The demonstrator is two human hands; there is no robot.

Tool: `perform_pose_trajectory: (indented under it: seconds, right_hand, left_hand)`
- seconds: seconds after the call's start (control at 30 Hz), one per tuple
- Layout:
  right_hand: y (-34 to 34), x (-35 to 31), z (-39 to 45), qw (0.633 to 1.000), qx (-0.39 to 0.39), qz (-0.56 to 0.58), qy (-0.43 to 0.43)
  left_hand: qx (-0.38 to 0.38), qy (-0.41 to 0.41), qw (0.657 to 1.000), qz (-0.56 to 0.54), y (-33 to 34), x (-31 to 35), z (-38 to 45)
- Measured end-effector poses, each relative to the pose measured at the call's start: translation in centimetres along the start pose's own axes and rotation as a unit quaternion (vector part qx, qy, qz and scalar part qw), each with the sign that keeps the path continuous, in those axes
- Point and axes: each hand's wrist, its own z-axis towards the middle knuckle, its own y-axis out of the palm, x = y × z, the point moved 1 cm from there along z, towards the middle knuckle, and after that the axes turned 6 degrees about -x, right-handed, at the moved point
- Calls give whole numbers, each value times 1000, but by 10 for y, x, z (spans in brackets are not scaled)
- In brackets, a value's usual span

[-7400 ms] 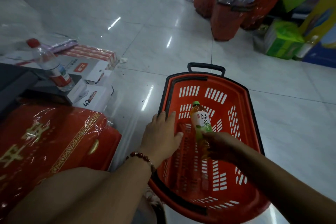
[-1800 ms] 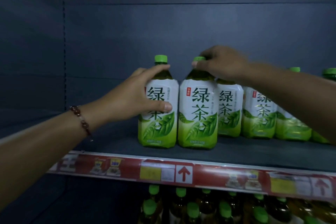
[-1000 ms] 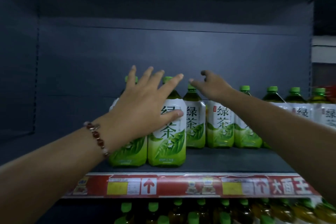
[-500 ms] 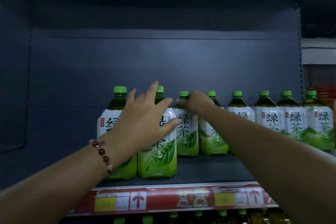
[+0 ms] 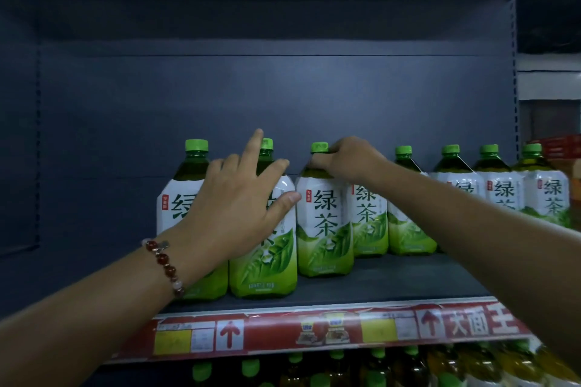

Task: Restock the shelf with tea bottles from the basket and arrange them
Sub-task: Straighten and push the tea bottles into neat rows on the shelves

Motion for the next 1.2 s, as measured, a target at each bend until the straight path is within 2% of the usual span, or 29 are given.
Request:
perform_pose_trajectory:
  seconds: [0.3, 0.57, 0.7, 0.87, 0.93, 1.0, 1.13, 1.2]
  right_hand:
    - [-4, 9, -43, 984, -4, 168, -56]
    - [12, 9, -45, 984, 40, 168, -50]
    - [14, 8, -51, 985, 46, 154, -57]
    - [-8, 17, -53, 988, -5, 114, -105]
    - [-19, 29, -45, 990, 28, 103, -90]
    - [-28, 45, -33, 995, 61, 40, -65]
    - [-29, 69, -9, 998, 31, -54, -31]
    - [-23, 74, 2, 996, 10, -77, -34]
  left_hand:
    - [-13, -8, 1000, 2, -1, 6, -1]
    - [-34, -3, 999, -36, -5, 12, -7]
    - [-17, -12, 1000, -6, -5, 15, -9]
    - [41, 29, 998, 46, -16, 37, 6]
    - [39, 35, 997, 58, -20, 50, 17]
    - [24, 30, 997, 67, -20, 61, 26]
    - [-1, 8, 998, 60, -9, 77, 30]
    - [18, 6, 999, 37, -3, 81, 29]
